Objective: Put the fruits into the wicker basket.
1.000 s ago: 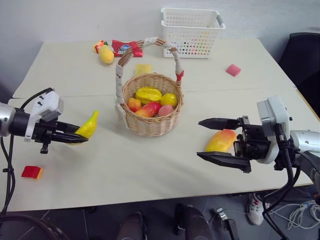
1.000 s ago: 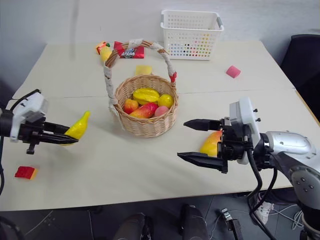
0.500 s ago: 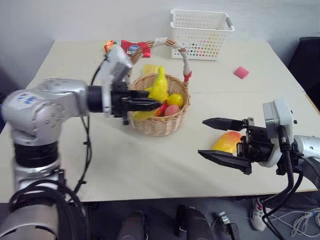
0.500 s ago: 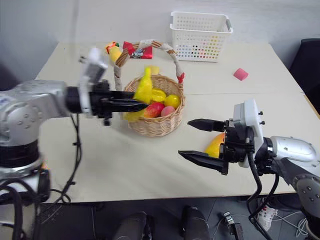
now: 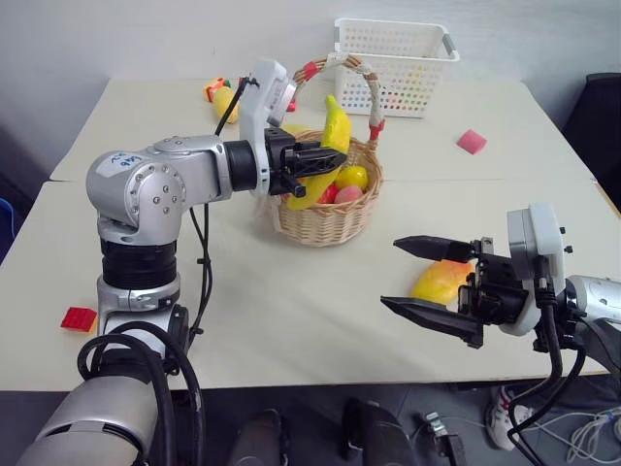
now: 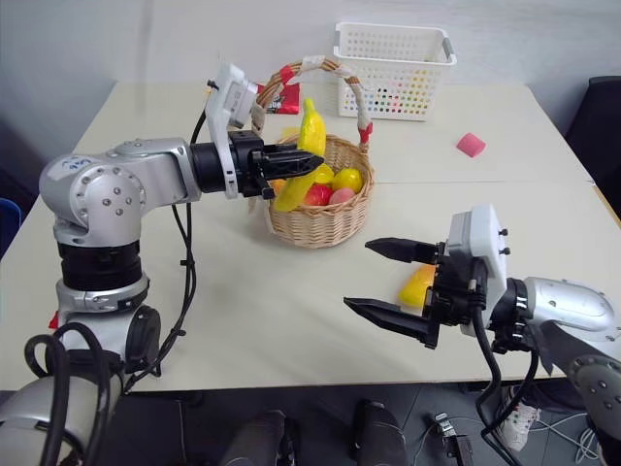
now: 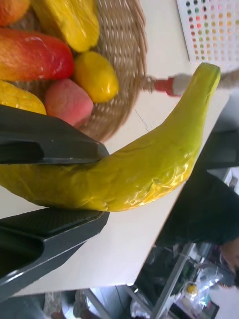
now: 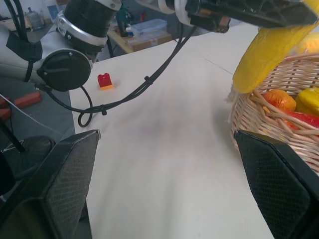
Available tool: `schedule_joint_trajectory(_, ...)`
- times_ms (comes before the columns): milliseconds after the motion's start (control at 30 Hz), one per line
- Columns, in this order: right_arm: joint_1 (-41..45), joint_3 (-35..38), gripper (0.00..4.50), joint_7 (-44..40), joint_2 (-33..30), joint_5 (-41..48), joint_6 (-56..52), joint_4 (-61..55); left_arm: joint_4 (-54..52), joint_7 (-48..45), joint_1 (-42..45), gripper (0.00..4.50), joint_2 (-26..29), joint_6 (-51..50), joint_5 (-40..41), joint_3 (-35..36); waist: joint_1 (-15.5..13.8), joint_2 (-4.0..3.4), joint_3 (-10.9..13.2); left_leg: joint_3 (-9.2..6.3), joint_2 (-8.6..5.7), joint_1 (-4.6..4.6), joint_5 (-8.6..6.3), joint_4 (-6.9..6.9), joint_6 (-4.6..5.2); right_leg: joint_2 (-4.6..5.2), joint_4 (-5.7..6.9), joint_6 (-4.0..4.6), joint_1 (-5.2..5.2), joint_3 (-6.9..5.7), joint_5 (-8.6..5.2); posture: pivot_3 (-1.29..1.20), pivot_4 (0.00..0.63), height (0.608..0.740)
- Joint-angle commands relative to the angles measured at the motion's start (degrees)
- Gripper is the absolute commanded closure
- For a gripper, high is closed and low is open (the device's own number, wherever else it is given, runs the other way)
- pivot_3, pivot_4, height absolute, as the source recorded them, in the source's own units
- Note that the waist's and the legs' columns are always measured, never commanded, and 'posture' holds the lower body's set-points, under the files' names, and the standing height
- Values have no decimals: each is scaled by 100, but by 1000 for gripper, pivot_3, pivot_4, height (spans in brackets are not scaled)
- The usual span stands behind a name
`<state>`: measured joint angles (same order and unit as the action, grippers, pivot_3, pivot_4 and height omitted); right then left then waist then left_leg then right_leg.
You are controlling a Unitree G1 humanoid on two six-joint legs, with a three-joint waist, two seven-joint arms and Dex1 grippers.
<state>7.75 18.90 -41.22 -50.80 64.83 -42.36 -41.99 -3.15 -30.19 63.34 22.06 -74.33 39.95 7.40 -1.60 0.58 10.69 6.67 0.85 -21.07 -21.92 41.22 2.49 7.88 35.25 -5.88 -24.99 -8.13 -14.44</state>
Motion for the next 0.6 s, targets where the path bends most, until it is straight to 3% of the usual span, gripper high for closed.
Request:
schedule_joint_trajectory(33,-44,257,0,39,-12,137,160,-185,98,137,296,3721,-98,-115,236,407,3,0,0,0,1,1,0,0,0,-1,0,0,0,-1,0,0,150,740)
schedule_joint_trajectory(267,-30,252,0,143,-29,217,162,-222,212,278,278,3721,-350,442,-100,88,-6,0,0,-12,0,14,0,2,0,1,-13,-2,30,-15,2,0,150,740)
schedule_joint_trajectory(400,-68,331,0,165,-74,276,153,-238,249,-49,-22,3721,-101,1444,-820,-780,2,0,0,-9,-6,18,0,-7,-1,-2,-18,-2,31,-15,2,0,150,740)
schedule_joint_trajectory(600,-74,398,0,244,-76,377,141,-258,109,-468,-396,3721,79,2218,-1369,-1510,2,0,0,-11,-2,14,0,-6,-1,-5,-23,-1,31,-17,3,0,150,740)
